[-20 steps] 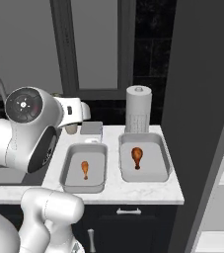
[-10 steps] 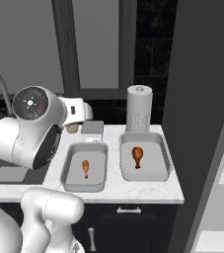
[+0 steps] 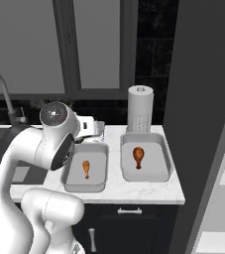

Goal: Place one cucumber and one chicken drumstick in each tupperware on the nearby counter, to pack two identical lunches.

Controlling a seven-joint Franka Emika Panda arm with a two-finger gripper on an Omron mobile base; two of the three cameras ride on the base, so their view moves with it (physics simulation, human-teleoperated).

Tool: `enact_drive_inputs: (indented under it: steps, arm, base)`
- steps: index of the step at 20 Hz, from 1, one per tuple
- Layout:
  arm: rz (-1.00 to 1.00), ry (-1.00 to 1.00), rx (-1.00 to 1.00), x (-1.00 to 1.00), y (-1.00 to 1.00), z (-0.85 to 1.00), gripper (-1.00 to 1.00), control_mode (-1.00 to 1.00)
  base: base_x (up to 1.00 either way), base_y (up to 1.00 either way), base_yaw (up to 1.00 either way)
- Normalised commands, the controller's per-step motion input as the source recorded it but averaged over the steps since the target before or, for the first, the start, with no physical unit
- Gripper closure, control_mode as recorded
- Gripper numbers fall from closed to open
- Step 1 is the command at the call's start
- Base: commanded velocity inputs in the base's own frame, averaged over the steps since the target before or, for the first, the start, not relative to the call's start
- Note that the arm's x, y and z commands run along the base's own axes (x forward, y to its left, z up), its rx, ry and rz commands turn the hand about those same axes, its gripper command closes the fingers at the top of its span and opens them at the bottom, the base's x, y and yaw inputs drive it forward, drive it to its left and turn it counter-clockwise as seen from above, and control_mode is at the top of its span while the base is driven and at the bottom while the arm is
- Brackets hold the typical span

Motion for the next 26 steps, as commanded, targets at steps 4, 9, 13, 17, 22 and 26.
enact_drive_inputs:
  steps: [4, 9, 13, 17, 22, 26]
  arm:
    - [-0.26, 0.14, 0.00, 0.25, 0.00, -0.92, 1.00, -1.00]
    - [-0.25, 0.24, 0.05, 0.25, 0.00, -0.63, 1.00, -1.00]
    - [0.00, 0.13, 0.04, 0.58, -0.07, -0.49, 1.00, -1.00]
    - [0.07, 0.10, 0.00, 0.66, -0.01, -0.54, 1.00, -1.00]
    - [0.05, 0.06, 0.00, 0.57, 0.00, -0.52, 1.00, -1.00]
    - [0.03, 0.03, 0.00, 0.33, -0.01, -0.41, 1.00, -1.00]
  base:
    - [0.00, 0.00, 0.00]
    - [0.00, 0.00, 0.00]
    - [0.00, 0.00, 0.00]
    - [0.00, 0.00, 0.00]
    - [0.00, 0.00, 0.00]
    - [0.00, 0.00, 0.00]
